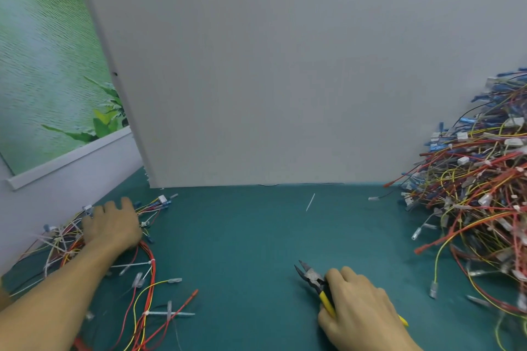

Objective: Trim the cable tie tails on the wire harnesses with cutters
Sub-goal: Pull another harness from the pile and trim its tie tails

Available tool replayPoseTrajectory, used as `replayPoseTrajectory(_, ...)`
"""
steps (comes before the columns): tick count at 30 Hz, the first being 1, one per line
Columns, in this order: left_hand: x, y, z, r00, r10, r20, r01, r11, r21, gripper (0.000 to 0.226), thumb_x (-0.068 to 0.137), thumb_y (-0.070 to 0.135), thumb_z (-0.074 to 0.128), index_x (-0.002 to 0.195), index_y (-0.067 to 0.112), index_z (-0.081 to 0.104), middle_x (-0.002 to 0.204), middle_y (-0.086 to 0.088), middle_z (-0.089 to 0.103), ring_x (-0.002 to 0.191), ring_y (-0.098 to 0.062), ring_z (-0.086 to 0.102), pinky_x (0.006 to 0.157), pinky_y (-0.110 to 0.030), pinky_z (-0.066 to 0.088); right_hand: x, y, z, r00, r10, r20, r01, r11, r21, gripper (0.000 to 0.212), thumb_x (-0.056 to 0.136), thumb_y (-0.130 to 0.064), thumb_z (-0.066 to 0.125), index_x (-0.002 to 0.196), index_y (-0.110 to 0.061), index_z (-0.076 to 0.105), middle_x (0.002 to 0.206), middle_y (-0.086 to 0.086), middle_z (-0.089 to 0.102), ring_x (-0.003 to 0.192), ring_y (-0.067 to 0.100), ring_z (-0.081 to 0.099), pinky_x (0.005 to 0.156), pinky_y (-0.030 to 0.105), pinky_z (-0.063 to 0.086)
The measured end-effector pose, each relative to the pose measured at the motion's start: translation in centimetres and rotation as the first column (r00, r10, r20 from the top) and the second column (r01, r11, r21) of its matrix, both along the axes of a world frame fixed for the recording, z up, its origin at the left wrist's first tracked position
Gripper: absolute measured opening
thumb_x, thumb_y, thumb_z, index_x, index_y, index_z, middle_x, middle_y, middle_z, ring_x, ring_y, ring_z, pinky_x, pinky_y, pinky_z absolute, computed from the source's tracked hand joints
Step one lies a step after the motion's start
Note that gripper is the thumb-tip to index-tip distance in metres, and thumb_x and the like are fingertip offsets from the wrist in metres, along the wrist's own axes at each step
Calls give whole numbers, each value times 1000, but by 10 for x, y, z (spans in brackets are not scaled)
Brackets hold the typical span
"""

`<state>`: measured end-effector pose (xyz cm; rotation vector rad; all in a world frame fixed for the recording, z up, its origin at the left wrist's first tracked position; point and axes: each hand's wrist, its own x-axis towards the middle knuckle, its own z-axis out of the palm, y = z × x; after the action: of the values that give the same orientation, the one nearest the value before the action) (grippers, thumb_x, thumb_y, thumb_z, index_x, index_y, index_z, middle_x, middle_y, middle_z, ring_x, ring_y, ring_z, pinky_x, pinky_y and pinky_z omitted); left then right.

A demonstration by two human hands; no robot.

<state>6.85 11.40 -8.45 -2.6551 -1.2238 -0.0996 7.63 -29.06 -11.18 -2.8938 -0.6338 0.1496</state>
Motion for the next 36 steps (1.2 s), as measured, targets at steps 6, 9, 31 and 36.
replayPoseTrajectory(6,-6,18,3,988,2,-151,-2,1000,-4,19,88,12,49,101,20,60,115,-4,63,103,-24,58,92,-39,45,0,0,-1,1000,6,10,-6,1000,4,16,90,-41,37,92,-26,31,89,-4,31,87,23,32,77,36,34)
replayPoseTrajectory(9,-12,20,8,989,52,-136,-45,998,54,16,86,9,50,85,21,60,98,1,65,87,-20,55,82,-36,33,0,0,-1,1000,13,14,-13,1000,9,16,90,-41,37,91,-26,31,82,-7,26,87,23,33,76,36,33)
replayPoseTrajectory(31,0,-2,117,927,-325,186,317,946,75,14,93,27,58,95,22,71,86,-7,63,76,-27,56,66,-33,48,-4,2,0,1000,-3,11,3,1000,5,17,91,-41,37,94,-27,30,90,-4,29,89,22,32,78,36,33)
replayPoseTrajectory(36,7,-8,109,879,-334,342,371,928,-46,23,97,29,53,88,15,69,80,-4,69,74,-26,63,70,-36,51,-3,4,-1,1000,-1,13,1,1000,0,15,91,-40,37,95,-27,31,94,-3,32,90,21,32,79,35,34)
